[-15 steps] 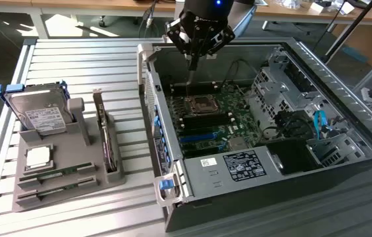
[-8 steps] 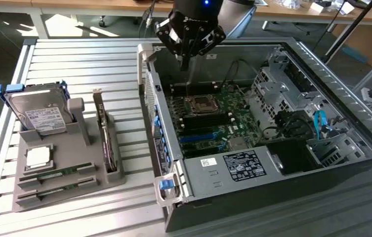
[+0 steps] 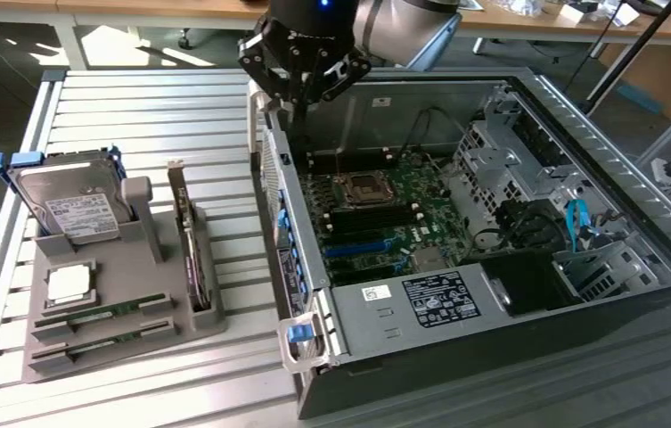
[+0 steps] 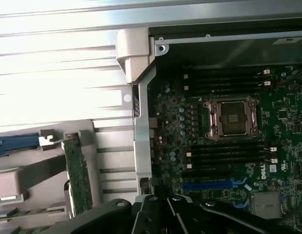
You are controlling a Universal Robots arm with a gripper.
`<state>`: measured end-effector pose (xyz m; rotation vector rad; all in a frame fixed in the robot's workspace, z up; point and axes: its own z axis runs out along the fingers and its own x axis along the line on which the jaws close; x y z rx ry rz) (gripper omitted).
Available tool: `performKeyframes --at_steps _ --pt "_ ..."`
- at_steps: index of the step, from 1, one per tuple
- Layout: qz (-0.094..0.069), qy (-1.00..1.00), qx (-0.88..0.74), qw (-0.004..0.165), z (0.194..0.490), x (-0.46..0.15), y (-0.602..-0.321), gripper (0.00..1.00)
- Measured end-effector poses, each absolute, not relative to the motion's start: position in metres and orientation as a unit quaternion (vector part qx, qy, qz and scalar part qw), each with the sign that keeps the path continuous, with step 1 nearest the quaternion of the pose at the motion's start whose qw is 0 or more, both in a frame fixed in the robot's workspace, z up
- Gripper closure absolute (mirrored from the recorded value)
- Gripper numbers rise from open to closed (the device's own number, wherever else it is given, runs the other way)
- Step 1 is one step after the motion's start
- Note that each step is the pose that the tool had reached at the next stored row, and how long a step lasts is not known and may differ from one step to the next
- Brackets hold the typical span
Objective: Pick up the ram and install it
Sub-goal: 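Reach for the ram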
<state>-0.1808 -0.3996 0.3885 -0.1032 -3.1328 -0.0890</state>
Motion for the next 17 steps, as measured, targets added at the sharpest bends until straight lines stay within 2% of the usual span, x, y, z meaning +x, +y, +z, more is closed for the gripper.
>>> performKeyframes --at_steps 17 --pt "-0.028 -0.999 -0.033 0.003 0.386 -0.305 -0.400 0.90"
